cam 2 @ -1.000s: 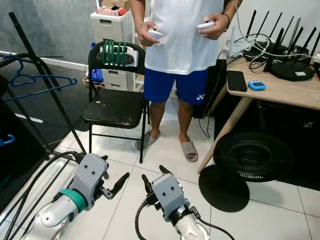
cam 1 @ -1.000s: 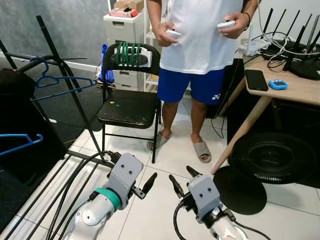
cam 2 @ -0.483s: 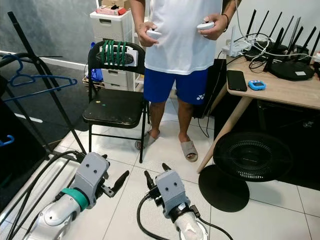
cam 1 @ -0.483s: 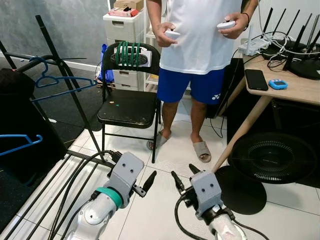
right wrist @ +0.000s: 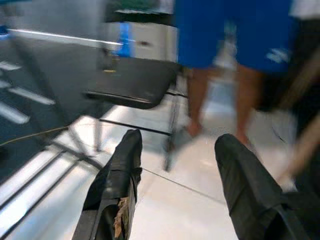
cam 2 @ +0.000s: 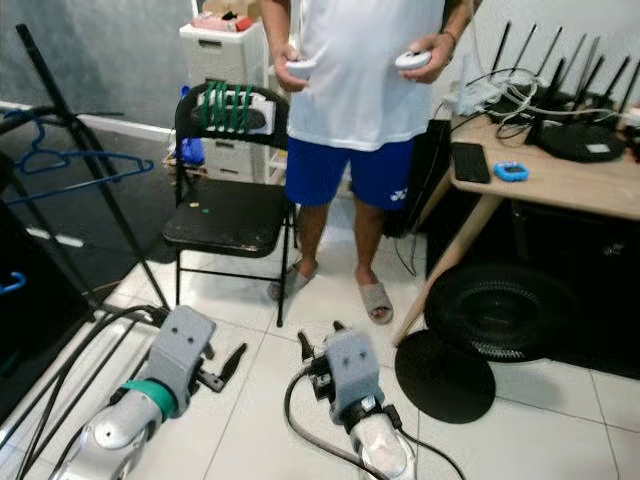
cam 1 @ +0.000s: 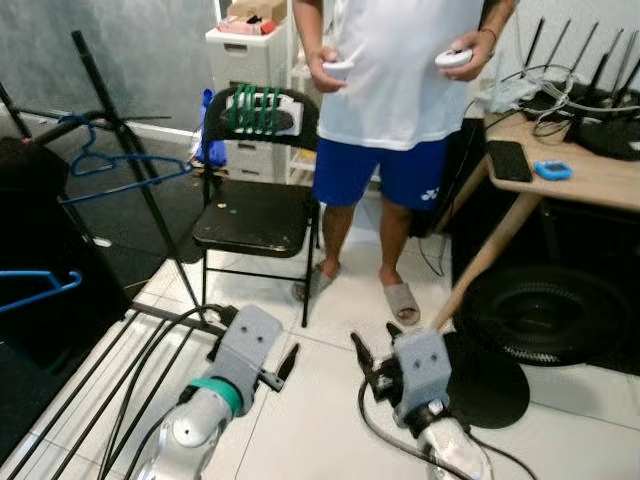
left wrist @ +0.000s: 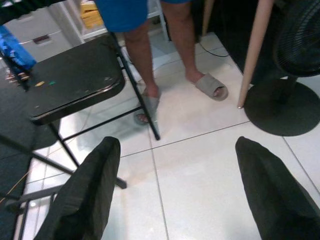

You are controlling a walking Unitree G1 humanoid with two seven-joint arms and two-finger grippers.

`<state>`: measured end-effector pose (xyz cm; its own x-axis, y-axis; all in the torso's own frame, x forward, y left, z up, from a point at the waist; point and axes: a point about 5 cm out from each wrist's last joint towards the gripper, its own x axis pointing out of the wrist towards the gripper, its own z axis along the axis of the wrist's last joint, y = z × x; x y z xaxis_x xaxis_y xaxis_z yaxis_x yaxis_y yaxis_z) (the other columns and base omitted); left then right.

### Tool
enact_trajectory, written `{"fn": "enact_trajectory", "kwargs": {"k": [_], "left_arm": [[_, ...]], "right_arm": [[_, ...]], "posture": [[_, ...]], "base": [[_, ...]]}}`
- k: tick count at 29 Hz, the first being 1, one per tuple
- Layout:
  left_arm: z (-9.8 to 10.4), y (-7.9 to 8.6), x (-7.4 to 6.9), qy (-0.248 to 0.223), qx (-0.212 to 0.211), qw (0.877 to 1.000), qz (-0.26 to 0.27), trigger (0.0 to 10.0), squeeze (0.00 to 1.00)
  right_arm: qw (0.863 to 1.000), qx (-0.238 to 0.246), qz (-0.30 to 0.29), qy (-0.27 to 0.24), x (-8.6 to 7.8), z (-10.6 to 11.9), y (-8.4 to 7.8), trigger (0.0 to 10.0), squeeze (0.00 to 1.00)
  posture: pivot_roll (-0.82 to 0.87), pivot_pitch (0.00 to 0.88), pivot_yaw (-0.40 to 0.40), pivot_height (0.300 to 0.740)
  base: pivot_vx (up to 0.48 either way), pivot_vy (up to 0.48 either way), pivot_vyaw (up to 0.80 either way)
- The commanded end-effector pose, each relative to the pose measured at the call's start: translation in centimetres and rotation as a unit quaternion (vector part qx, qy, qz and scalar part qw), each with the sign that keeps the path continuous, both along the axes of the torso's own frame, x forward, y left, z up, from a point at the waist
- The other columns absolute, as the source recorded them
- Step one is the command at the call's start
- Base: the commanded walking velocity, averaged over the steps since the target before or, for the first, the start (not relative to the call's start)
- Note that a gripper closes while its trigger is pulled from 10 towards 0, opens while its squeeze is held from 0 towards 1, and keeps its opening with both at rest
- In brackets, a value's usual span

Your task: Hang hanger

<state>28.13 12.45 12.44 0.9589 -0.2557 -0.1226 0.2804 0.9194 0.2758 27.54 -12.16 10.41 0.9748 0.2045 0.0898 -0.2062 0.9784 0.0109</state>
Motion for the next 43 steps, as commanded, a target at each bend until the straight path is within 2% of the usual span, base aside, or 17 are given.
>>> {"fn": "enact_trajectory", "kwargs": {"k": [1, 6, 32, 39, 43], "left_arm": [[-0.5, -0.1, 0.0, 0.015, -0.002, 1.0, 0.006, 10.0, 0.0], [-0.3, -0.4, 0.2, 0.017, -0.013, 1.0, 0.007, 10.0, 0.0], [0.2, -0.7, 0.4, 0.012, -0.015, 1.0, 0.014, 10.0, 0.0], [0.3, -0.5, 0.4, 0.011, -0.015, 1.0, 0.02, 10.0, 0.0], [1.0, 0.0, 0.7, -0.008, -0.031, 0.998, 0.051, 10.0, 0.0]], "right_arm": [[1.0, 0.001, -0.017, 0.012, 0.0, -0.4, -0.9, 10.0, 0.0], [1.0, -0.017, -0.007, 0.005, 0.1, -0.3, -0.9, 10.0, 0.0], [1.0, 0.0, 0.004, 0.006, 0.1, 0.0, 0.3, 10.0, 0.0], [1.0, -0.006, 0.017, -0.013, 0.3, 0.9, 1.0, 10.0, 0.0], [0.999, 0.009, 0.019, -0.031, 0.7, 2.3, 1.3, 10.0, 0.0]], "posture": [[-0.14, 0.066, 0.068, 0.74], [-0.14, 0.063, 0.068, 0.74], [-0.14, 0.082, 0.077, 0.74], [-0.13, 0.084, 0.076, 0.74], [-0.13, 0.086, 0.076, 0.74]], "base": [[0.0, 0.0, -0.8], [0.0, 0.0, -0.8], [0.0, 0.0, -0.8], [0.0, 0.0, -0.8], [0.0, 0.0, -0.8]]}}
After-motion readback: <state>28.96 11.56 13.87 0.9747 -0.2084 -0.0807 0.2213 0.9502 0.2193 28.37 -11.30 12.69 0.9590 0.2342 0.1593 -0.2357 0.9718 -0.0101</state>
